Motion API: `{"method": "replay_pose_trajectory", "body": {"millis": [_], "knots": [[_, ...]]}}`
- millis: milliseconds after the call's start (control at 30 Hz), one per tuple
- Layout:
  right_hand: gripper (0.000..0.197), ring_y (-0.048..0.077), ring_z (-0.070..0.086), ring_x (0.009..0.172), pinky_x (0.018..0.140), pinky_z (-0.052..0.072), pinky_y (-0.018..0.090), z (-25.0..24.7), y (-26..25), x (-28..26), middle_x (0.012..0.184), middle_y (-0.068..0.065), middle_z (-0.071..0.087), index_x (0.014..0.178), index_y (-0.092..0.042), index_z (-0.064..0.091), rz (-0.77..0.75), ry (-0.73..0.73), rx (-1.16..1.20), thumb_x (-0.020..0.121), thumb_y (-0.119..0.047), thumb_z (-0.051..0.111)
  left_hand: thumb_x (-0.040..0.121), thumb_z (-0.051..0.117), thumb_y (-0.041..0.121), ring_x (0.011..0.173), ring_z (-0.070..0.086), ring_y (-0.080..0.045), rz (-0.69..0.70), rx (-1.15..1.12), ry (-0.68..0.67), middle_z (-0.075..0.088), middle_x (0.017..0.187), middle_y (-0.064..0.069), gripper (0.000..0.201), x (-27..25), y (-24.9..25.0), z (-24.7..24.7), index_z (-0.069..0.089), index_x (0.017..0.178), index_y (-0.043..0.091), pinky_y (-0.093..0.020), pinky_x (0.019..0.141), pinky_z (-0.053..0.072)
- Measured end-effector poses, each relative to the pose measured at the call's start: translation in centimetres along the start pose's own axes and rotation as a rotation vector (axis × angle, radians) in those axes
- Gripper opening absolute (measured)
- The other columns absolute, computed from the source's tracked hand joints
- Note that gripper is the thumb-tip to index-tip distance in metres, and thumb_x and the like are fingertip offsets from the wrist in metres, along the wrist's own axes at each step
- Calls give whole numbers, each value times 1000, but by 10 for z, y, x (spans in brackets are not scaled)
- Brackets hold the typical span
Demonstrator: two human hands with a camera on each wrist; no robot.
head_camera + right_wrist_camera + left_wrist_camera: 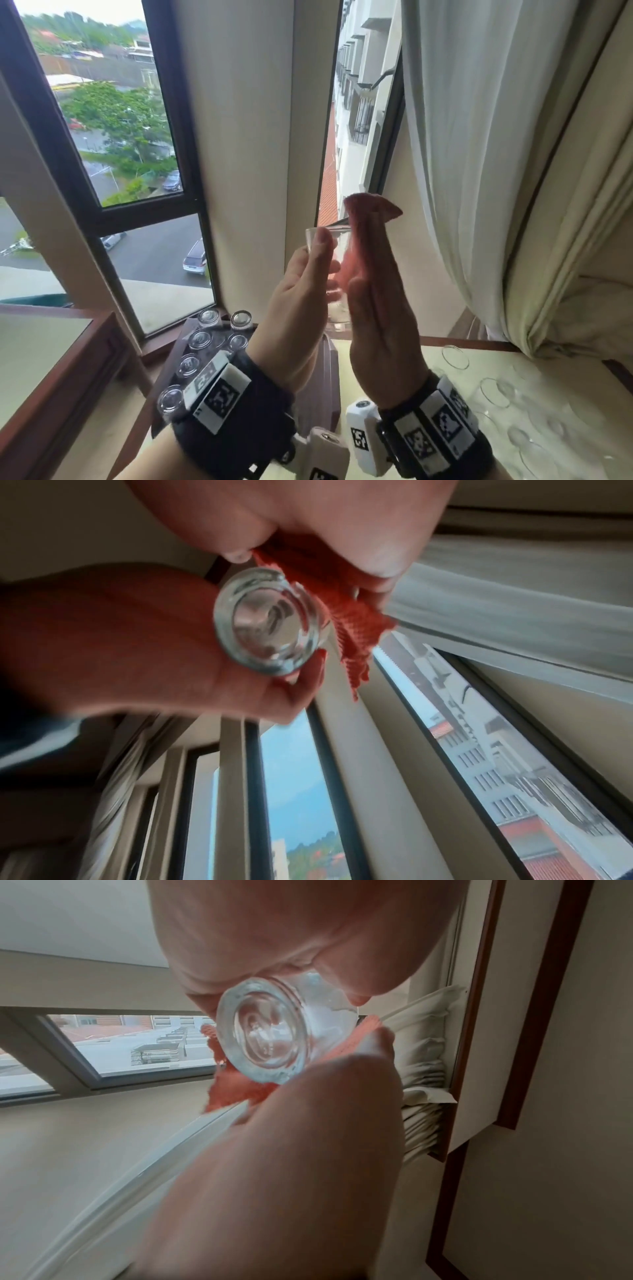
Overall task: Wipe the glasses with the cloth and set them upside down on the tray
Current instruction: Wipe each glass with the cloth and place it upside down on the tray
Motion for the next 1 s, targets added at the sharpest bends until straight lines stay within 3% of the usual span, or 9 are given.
{"method": "replay_pose_trajectory", "body": {"millis": [67, 167, 400, 467, 567, 667, 733, 833, 1000], "knots": [[50, 23, 30, 152, 119, 36, 34, 11, -3, -9, 165, 19, 23, 154, 4, 27, -2, -39, -32, 105, -1, 34, 98, 39, 79, 115, 69, -41, 25, 12, 2, 73, 125, -18, 74, 6, 9, -5, 69, 132, 21, -56, 104, 53], [56, 35, 15, 155, 123, 24, 54, 19, -7, -29, 167, 17, 14, 155, 6, 20, -41, -59, 32, 108, -24, 29, 93, 44, 81, 114, 65, -47, 37, -32, 30, 71, 122, -19, 68, 14, 19, -15, 72, 125, 27, -57, 102, 51], [61, 34, 11, 156, 121, 21, 62, -3, 1, -3, 169, 10, 10, 160, -6, 11, 20, 91, 128, 108, -35, 28, 95, 47, 72, 82, 67, -13, 81, 26, -45, 72, 90, 3, 63, -1, 17, 3, 66, 121, 18, -28, 86, 60], [58, 32, 16, 155, 122, 25, 56, -15, -5, 7, 168, 13, 15, 158, -3, 16, -32, 134, 38, 107, -25, 34, 94, 47, 73, 85, 68, -15, 85, 33, -72, 72, 93, -4, 67, -3, 12, 12, 64, 123, 15, -27, 86, 60], [52, 11, 30, 151, 120, 32, 29, -11, -13, 10, 163, -6, 32, 159, -20, 24, -43, 50, 70, 109, -30, 32, 93, 44, 76, 106, 69, -37, 93, 50, -31, 67, 116, -25, 70, -1, 12, 12, 65, 125, 18, -50, 102, 57], [59, 33, 18, 154, 124, 24, 50, 1, -13, -10, 167, 14, 19, 155, 6, 19, -81, -8, 41, 109, -31, 25, 98, 42, 74, 102, 67, -45, 92, -13, 11, 65, 119, -28, 64, 9, 17, 1, 68, 126, 22, -50, 91, 62], [66, 35, 15, 155, 124, 22, 55, 7, -5, -23, 168, 15, 15, 153, 11, 15, -56, -48, 60, 109, -37, 24, 99, 40, 74, 92, 67, -24, 109, -28, 18, 68, 110, -10, 56, 12, 25, -4, 70, 119, 30, -31, 80, 61], [72, 21, 32, 150, 120, 34, 40, 2, 0, -20, 166, 3, 25, 154, 10, 12, 3, -26, 171, 109, -44, 27, 96, 42, 68, 79, 68, -14, 112, -60, -61, 71, 86, 3, 54, 9, 27, 7, 71, 117, 27, -27, 73, 59], [58, 24, 48, 140, 109, 46, 29, -22, 12, 12, 154, 0, 48, 156, -22, 35, 127, 43, 313, 104, -49, 35, 94, 44, 67, 93, 68, -36, 138, -9, -84, 70, 104, -20, 66, 0, 16, 27, 65, 126, 13, -33, 85, 61]]}}
Point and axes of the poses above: each hand's wrist, its own x-axis towards the middle knuckle, its own z-axis out of the palm, y = z × x, the point moved 10 cm from there along x, towards the middle knuckle
